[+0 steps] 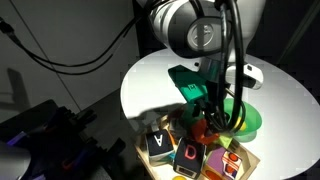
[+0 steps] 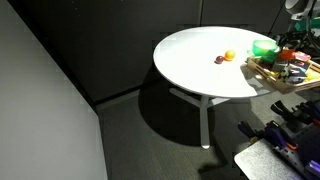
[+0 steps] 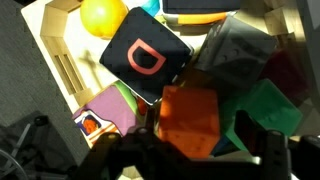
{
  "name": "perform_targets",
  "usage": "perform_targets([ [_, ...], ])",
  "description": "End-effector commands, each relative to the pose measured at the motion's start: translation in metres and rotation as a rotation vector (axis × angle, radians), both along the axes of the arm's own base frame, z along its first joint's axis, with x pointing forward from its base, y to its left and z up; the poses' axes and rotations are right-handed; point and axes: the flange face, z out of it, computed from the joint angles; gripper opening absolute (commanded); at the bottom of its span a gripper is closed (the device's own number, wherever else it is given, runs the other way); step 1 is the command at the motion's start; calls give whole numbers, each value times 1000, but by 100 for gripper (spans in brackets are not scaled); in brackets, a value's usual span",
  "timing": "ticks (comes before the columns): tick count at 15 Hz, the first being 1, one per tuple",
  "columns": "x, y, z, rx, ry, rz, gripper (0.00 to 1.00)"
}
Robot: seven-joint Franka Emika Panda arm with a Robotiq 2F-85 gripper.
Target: Put the orange block on the tray
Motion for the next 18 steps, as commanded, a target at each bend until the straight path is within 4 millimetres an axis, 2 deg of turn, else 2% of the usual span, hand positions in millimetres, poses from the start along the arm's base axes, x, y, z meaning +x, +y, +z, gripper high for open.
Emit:
perform_targets([
  [1,-2,8,14,-5,-32,42,100],
  [4,0,20,26,-2,-69,67,100],
  [10,6,50,63,2,-174,116,100],
  [18,6,112,114,76,-171,198,100],
])
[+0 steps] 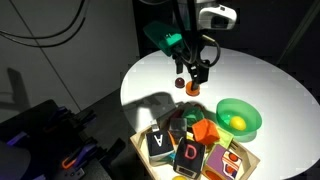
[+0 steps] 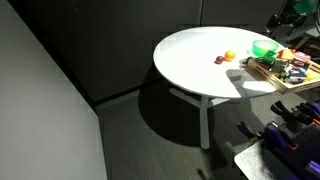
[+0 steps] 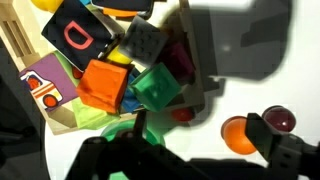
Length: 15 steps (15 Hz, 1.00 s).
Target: Put the orange block on the tray
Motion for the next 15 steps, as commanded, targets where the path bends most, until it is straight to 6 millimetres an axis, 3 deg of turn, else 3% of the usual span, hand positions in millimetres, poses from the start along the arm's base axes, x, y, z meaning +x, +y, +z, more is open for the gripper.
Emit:
perform_targets([
  [1,-11,32,28,29,25,59,100],
  [5,-15,67,50,25,78,123,100],
  [11,-38,111,82,9,175,188,100],
  [15,-51,140,96,-1,146,226,100],
])
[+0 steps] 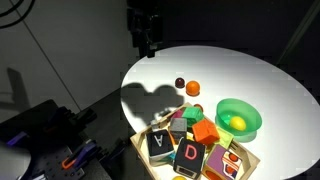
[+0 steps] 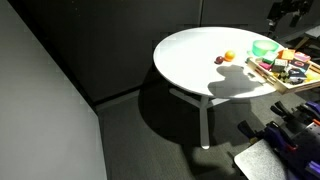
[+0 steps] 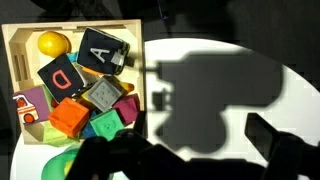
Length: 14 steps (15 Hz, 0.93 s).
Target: Put the orange block on the tray
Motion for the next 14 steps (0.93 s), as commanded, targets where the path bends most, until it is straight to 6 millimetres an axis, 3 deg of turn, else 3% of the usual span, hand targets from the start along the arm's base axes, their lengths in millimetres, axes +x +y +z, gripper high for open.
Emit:
perform_targets([
  [1,-20,25,14,-21,-31,27,100],
  [7,-36,57,11,-39,-87,113,100],
  [14,-33,59,-1,-17,-67,110,100],
])
